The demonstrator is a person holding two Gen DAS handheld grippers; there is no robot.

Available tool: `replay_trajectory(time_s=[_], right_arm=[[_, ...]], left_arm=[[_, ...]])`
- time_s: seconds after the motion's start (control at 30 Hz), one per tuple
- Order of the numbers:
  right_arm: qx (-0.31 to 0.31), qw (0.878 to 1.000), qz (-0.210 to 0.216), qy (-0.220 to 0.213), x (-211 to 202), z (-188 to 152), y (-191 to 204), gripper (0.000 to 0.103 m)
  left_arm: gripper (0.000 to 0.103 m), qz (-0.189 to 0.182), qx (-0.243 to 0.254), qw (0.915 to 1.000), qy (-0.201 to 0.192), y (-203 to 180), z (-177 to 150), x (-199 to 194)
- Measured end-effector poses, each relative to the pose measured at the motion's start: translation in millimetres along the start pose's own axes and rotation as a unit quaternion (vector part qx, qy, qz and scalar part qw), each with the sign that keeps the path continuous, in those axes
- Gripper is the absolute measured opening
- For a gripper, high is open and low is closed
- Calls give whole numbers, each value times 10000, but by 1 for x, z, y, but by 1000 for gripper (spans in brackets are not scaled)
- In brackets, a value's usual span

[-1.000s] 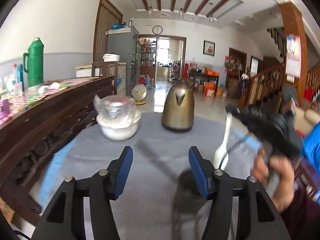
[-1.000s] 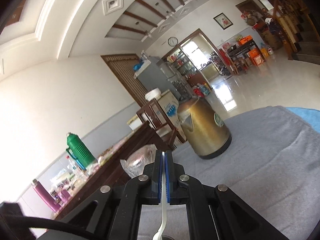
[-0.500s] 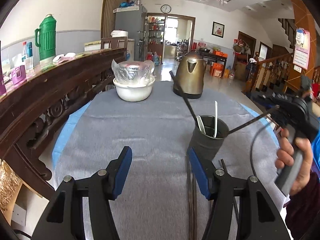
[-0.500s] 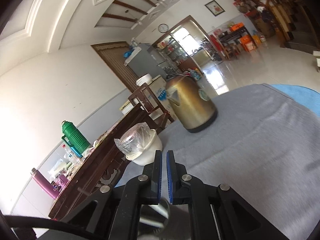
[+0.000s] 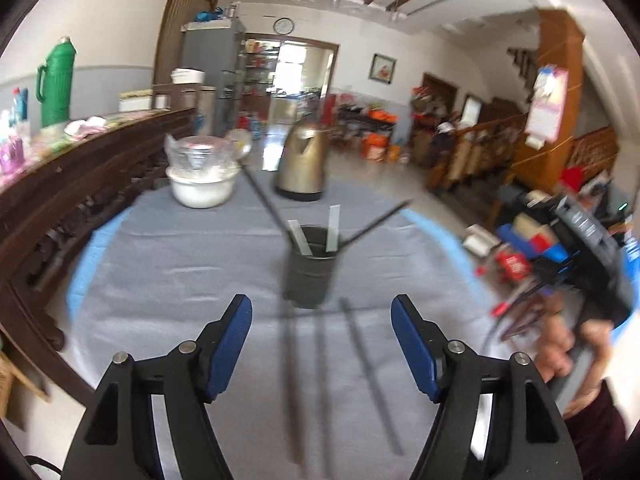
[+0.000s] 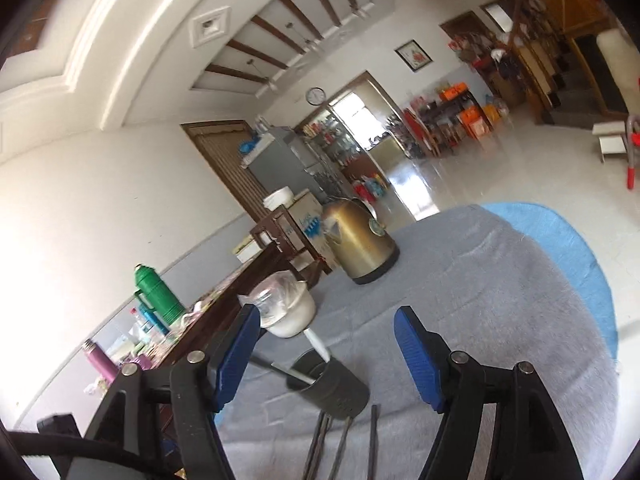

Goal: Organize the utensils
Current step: 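Withdraw both open tools from the cup toward the loose chopsticks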

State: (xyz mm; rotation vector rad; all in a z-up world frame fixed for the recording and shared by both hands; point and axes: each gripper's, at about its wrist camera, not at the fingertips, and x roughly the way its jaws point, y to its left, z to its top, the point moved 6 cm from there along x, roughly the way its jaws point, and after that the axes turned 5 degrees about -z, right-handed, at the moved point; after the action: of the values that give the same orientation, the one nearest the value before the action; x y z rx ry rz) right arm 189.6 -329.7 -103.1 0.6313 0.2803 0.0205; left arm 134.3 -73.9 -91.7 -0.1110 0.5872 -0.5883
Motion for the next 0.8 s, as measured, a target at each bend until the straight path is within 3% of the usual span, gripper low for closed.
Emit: replay_trajectory(time_s=[0.17,0.3,0.37,0.43,0.5,0.6,0.7,0.8], right_arm=[[171,9996,-16,-210,-29,1,17,73],[475,9970,113,-593,-50,16,34,73],[543,9943,-84,-915,-61,28,39,73],[524,9902,-332,-1248,-72,40,43,73],[300,9839,-806,-1569,-81,50,44,73],[-200,9728,-1574,-1688,-84,59,40,73],[-431,9685,-1884,-1569,-87,60,31,73],[-501,9685,-1969,-1438,-93,53,20,73]], left_arm=[[74,-884,-787,9918,-474,-23,-14,-29],[74,-1469,-1194,9805,-532,-37,-34,-35],[74,-1710,-1210,9762,-568,-46,-38,-38],[74,-1787,-977,9773,-578,-54,-38,-43],[74,-1862,-739,9775,-663,-61,-37,-50],[74,-1603,-638,9812,-864,-52,-32,-58],[75,-663,-252,9924,-1005,-30,-26,-56],[85,123,243,9950,-956,-10,-22,-47]])
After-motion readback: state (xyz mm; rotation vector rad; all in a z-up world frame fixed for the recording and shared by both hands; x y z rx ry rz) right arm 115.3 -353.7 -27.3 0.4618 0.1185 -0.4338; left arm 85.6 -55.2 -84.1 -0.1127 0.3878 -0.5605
